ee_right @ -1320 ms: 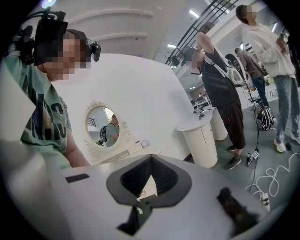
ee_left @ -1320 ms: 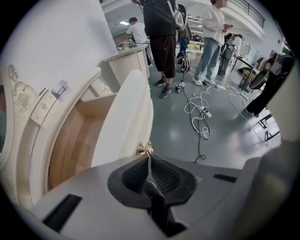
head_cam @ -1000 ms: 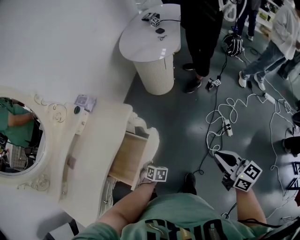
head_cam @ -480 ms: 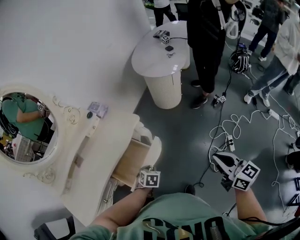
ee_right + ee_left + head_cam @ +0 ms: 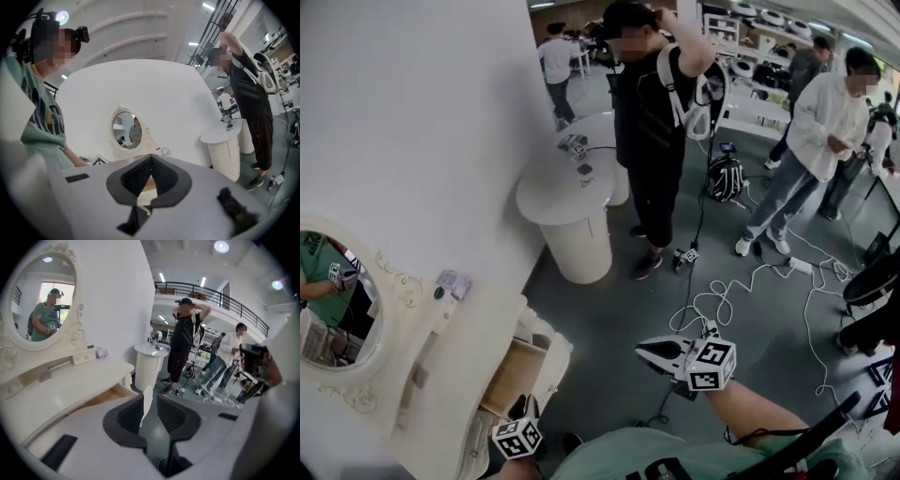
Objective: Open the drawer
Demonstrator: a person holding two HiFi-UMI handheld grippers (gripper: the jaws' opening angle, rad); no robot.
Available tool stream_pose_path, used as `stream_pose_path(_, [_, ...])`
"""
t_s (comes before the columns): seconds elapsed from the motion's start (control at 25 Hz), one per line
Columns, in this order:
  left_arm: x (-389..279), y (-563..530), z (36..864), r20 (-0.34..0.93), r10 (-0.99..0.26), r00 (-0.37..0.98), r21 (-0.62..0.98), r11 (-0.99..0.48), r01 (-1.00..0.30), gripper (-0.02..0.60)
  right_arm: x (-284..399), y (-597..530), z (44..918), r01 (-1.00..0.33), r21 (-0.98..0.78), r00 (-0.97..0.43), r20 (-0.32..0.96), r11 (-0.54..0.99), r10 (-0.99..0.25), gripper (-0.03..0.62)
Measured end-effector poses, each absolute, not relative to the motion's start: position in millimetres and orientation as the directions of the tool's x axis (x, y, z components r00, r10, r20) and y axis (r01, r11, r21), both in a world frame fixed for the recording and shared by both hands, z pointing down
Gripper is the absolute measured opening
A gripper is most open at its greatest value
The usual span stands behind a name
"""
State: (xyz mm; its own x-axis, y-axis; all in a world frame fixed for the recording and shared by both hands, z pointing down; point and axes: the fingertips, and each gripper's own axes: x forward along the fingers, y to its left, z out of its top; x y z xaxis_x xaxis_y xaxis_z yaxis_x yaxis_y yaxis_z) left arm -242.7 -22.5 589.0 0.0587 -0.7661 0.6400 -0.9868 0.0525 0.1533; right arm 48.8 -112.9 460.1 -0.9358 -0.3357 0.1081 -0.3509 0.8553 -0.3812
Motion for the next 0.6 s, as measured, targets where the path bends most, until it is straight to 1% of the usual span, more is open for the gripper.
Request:
stream_pose_path(0.08, [-260.0,-12.2,571.2,0.583,-0.812,0.033,0.174,0.085,-0.981,0.086,32.3,-112.2,451.9,-0.319,-0.367,-0.948,0.102,0.874,-0.303,0.006])
stream_pose_path(0.24, [-301.0,16.8,527.2,0.467,-0.884,-0.021,0.213,0.135,-0.968,0.037,-8.7,-93.3,432.1,-0.251,-0.33,-0.968,0.106,0.91,-0.229,0.006])
stream_pose_path(0.44, [-355.6,62.4,461.9,0.31,-0.947,-0.082,0.253,0.166,-0.953,0.013,-60.6,-82.1,398.1,-0.219,-0.284,-0.975,0.089,0.933,-0.202,0.006])
stream_pose_path(0.6, [-408.8,113.6,427.4,0.207,-0.969,-0.133,0.29,0.19,-0.938,0.01,-123.2,-69.7,382.8,-0.175,-0.287,-0.984,0.094,0.942,-0.154,0.006])
